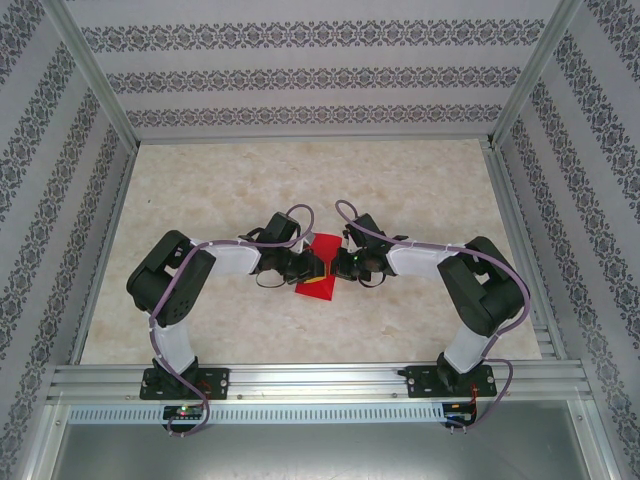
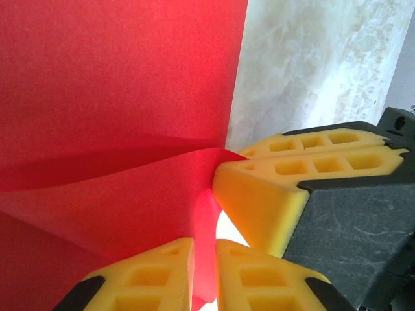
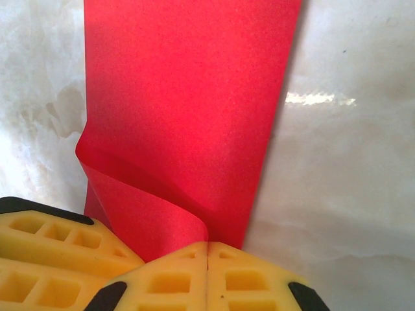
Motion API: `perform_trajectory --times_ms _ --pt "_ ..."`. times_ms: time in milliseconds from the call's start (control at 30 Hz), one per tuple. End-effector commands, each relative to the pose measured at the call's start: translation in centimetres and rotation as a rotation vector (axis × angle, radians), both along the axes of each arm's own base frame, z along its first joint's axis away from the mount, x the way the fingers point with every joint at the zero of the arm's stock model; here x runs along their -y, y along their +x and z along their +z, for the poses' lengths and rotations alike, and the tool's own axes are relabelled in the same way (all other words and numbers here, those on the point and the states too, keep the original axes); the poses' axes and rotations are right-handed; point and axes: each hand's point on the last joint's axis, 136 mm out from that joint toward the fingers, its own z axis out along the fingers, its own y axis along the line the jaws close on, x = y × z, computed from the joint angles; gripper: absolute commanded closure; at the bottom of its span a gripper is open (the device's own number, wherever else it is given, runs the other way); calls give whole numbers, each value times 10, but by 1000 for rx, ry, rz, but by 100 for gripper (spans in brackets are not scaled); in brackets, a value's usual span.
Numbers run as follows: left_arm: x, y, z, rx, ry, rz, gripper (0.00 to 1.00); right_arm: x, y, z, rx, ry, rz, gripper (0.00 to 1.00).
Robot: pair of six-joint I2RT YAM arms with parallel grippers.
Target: Fold a paper plane with a square sheet of paper (pick it up from the middle)
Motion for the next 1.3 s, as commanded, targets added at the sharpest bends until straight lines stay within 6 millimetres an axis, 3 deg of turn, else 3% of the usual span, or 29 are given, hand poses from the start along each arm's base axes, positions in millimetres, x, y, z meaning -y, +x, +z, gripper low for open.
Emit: perform_trajectory --times_ms 0,1267 --pt "8 1 3 36 -4 -33 83 -2 10 3 35 -16 9 94" --pt "-14 -10 -33 -47 166 3 85 -3 5 -4 8 -48 28 92"
